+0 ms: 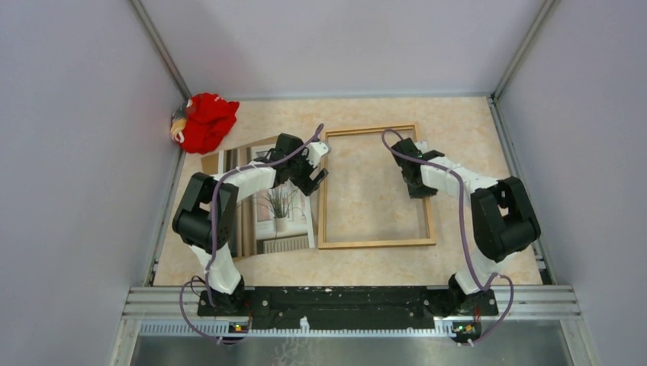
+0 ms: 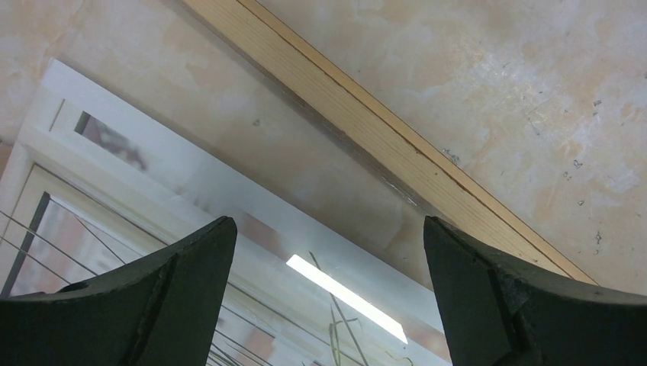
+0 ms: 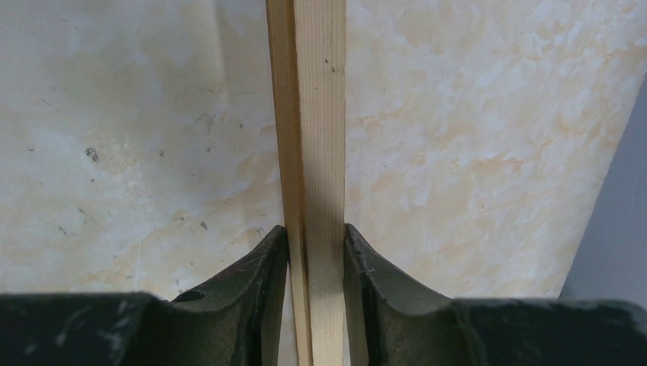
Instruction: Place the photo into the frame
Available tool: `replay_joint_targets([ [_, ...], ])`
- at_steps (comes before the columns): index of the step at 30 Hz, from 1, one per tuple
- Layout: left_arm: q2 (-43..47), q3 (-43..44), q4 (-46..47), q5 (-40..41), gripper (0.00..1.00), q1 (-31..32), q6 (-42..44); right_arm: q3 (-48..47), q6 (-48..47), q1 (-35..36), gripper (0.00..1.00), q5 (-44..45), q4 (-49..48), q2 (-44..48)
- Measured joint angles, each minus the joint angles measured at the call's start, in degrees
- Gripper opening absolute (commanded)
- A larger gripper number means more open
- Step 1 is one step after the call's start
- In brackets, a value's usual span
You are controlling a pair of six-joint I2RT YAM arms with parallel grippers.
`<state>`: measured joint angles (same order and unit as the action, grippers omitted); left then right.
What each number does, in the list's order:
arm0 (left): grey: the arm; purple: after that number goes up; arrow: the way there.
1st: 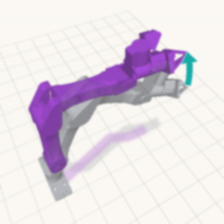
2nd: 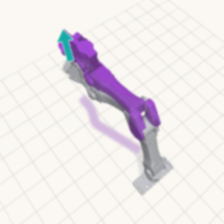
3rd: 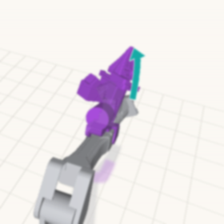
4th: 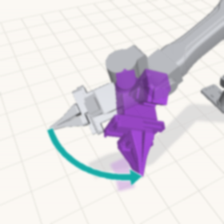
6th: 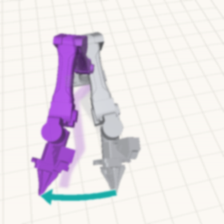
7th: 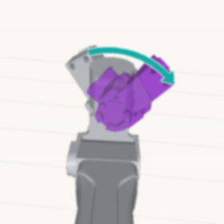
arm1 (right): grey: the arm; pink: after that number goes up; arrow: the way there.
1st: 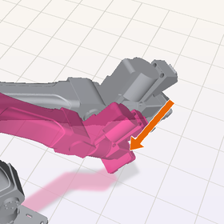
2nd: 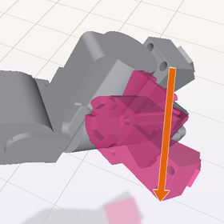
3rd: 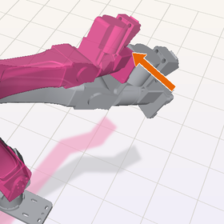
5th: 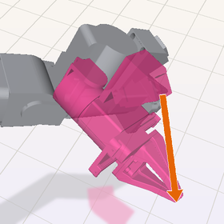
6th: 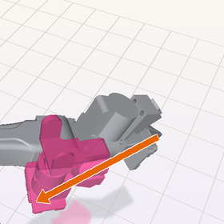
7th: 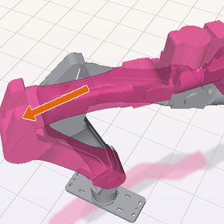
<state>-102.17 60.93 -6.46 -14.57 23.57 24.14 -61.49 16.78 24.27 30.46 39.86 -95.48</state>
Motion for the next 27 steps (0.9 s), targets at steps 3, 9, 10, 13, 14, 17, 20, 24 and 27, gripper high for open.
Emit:
replay_joint_targets([
  [3, 0.0, -0.2, 0.6, 0.6, 0.98, 0.3, 0.1, 0.5, 0.3, 0.0, 0.33, 0.2, -0.9, -0.6],
  [9, 0.0, -0.3, 1.3, 1.0, 0.99, 0.9, 0.1, 1.9, 1.0, -0.5, 0.50, 0.9, -3.1, -1.7],
  [10, 0.0, -0.3, 1.4, 1.0, 0.98, 1.0, 0.1, 2.3, 1.2, -0.6, 0.53, 0.9, -3.6, -1.7],
  [13, 0.0, -0.5, 1.8, 1.2, 0.98, 1.2, 0.1, 3.0, 1.6, -1.6, 0.64, 0.4, -4.6, -1.7],
  [14, 0.0, -0.5, 1.9, 1.2, 0.99, 1.3, 0.1, 3.1, 1.8, -2.1, 0.68, 0.0, -4.7, -1.7],
  [17, 0.0, -0.7, 2.1, 1.6, 0.99, 1.5, 0.1, 3.1, 2.2, -3.6, 0.75, -1.9, -5.4, -1.5],
  [20, 0.0, -1.0, 2.6, 2.3, 0.98, 1.9, 0.0, 3.2, 2.8, -5.0, 0.75, -4.8, -6.1, 0.3],
  [24, 0.0, -1.1, 2.7, 3.3, 0.98, 3.5, 0.0, 3.2, 3.4, -7.5, 0.76, -9.3, -6.6, 5.2],
  [27, 0.0, -1.1, 2.8, 3.9, 0.99, 5.3, -0.2, 3.2, 3.8, -8.4, 0.90, -12.1, -7.4, 9.3],
])
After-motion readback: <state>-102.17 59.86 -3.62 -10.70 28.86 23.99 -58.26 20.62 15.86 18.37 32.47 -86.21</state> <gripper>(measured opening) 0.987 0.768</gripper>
